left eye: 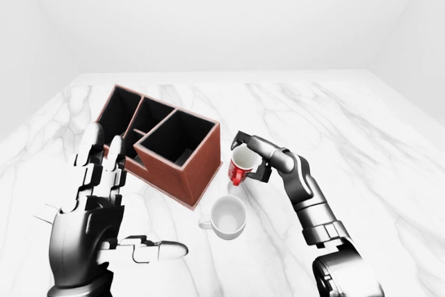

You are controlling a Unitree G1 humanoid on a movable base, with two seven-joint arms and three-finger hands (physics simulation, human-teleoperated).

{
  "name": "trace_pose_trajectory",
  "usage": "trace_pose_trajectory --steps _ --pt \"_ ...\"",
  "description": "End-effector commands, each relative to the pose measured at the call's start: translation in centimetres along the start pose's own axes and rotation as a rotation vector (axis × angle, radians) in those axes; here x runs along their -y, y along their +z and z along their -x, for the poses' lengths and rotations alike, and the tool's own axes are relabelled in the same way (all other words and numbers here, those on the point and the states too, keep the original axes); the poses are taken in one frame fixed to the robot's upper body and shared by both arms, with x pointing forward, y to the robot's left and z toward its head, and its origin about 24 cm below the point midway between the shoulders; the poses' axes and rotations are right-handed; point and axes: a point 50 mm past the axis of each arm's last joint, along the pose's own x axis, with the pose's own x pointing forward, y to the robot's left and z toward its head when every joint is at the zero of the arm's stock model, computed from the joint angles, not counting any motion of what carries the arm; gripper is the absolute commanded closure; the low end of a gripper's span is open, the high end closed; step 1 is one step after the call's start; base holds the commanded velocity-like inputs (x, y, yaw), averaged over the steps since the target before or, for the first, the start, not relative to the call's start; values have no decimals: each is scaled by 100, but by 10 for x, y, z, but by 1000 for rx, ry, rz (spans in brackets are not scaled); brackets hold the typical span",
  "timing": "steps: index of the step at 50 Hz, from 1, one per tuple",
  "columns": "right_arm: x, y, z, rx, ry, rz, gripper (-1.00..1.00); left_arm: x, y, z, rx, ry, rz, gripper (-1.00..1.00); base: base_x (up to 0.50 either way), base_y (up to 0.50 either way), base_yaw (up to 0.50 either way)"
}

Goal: Pick up the red mug and place it to the right of the caddy.

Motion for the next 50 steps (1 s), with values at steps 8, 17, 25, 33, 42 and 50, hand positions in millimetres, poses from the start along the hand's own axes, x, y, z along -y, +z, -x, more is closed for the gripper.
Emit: trace_pose_trajectory --steps 8,17,25,33,42,50 --pt "-2 -13 -10 -70 -58 -20 100 -1 4 1 16 0 -4 -100 0 0 0" --pt "1 -29 -23 -148 -129 -87 100 0 3 0 12 -3 -2 -100 0 0 0" --pt "-7 -41 -25 -206 -135 -108 100 0 2 0 9 -3 -1 -100 0 0 0" --pt "-17 -43 -25 -213 -124 -110 100 0 5 2 16 -3 -2 -100 0 0 0" --pt "-32 -43 -27 -221 -99 -92 100 -1 10 4 30 -1 -5 -100 0 0 0" --pt "-29 -27 -29 -165 -97 -58 100 -2 10 4 34 1 -6 -100 0 0 0"
